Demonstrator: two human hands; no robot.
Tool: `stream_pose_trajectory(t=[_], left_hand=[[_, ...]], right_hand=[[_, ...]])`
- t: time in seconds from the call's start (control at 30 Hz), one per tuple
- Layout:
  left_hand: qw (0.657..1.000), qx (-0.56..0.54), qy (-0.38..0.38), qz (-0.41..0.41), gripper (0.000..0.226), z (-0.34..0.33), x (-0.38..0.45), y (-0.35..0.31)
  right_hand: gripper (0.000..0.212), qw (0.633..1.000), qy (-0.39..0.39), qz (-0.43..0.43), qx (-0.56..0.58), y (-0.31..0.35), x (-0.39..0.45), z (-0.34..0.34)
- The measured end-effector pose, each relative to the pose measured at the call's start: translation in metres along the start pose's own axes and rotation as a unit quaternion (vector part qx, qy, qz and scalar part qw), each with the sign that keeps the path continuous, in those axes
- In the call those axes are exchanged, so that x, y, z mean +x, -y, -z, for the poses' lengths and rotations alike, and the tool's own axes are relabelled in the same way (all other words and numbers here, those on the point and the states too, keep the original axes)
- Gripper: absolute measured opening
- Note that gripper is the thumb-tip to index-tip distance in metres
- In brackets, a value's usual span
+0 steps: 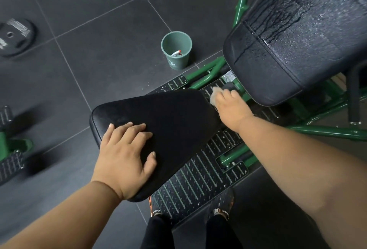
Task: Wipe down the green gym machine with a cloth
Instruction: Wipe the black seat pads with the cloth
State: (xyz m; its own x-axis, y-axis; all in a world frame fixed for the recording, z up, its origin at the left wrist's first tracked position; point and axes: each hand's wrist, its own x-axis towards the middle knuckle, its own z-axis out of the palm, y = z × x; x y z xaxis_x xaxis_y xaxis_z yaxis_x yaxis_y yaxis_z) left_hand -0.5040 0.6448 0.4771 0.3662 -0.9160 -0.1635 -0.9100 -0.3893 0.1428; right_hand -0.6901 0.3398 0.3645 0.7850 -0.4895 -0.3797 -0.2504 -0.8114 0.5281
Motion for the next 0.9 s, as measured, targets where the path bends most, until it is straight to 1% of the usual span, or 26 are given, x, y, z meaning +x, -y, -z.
stream_pose_trajectory(t=[0.03,0.1,0.13,0.23,0.37,0.47,0.53,0.6,0.67,0.77,0.8,0.83,0.9], left_hand=[[1.0,0.005,0.004,0.001,0.051,0.0,0.0,-0.001],[1.0,0.016,0.012,0.009,0.052,0.001,0.003,-0.003],[1.0,0.02,0.017,0.017,0.052,0.002,0.006,-0.006],[0.999,0.024,0.027,0.038,0.049,0.003,0.017,-0.019],[0.999,0.021,0.007,0.034,0.045,0.001,0.02,-0.023],[0.999,0.022,0.0,0.033,0.044,-0.002,0.019,-0.02],[0.999,0.021,-0.001,0.034,0.044,-0.003,0.019,-0.02],[0.999,0.018,-0.002,0.037,0.043,-0.004,0.02,-0.021],[0.999,0.014,-0.001,0.038,0.042,-0.003,0.021,-0.021],[0.999,0.016,0.003,0.041,0.042,-0.002,0.021,-0.022],[0.999,0.017,0.003,0.043,0.043,-0.001,0.021,-0.022],[0.999,0.019,0.004,0.043,0.043,-0.001,0.021,-0.022],[0.999,0.024,0.005,0.041,0.044,0.0,0.021,-0.022]], right_hand=[[0.053,1.0,0.004,0.019,-0.011,0.0,0.0,-0.001],[0.052,0.999,-0.018,0.027,-0.017,-0.008,0.013,0.003],[0.054,0.999,-0.023,0.018,-0.013,-0.014,0.021,0.008],[0.061,1.0,0.0,-0.023,0.004,-0.027,0.035,0.023],[0.058,0.998,-0.001,-0.033,0.044,-0.023,0.02,0.015],[0.053,1.0,0.002,-0.001,0.022,-0.012,0.001,0.007],[0.054,0.999,-0.014,0.037,0.005,-0.013,0.006,0.003],[0.055,0.999,-0.013,0.052,-0.001,-0.018,0.018,0.007],[0.057,1.0,0.002,0.03,0.006,-0.021,0.024,0.008],[0.075,0.993,0.021,-0.039,0.106,-0.017,0.01,0.002],[0.077,0.991,0.016,-0.057,0.12,-0.013,0.0,-0.003],[0.075,0.991,0.016,-0.062,0.116,-0.006,-0.01,-0.007],[0.069,0.995,0.042,-0.03,0.079,0.002,-0.028,-0.008]])
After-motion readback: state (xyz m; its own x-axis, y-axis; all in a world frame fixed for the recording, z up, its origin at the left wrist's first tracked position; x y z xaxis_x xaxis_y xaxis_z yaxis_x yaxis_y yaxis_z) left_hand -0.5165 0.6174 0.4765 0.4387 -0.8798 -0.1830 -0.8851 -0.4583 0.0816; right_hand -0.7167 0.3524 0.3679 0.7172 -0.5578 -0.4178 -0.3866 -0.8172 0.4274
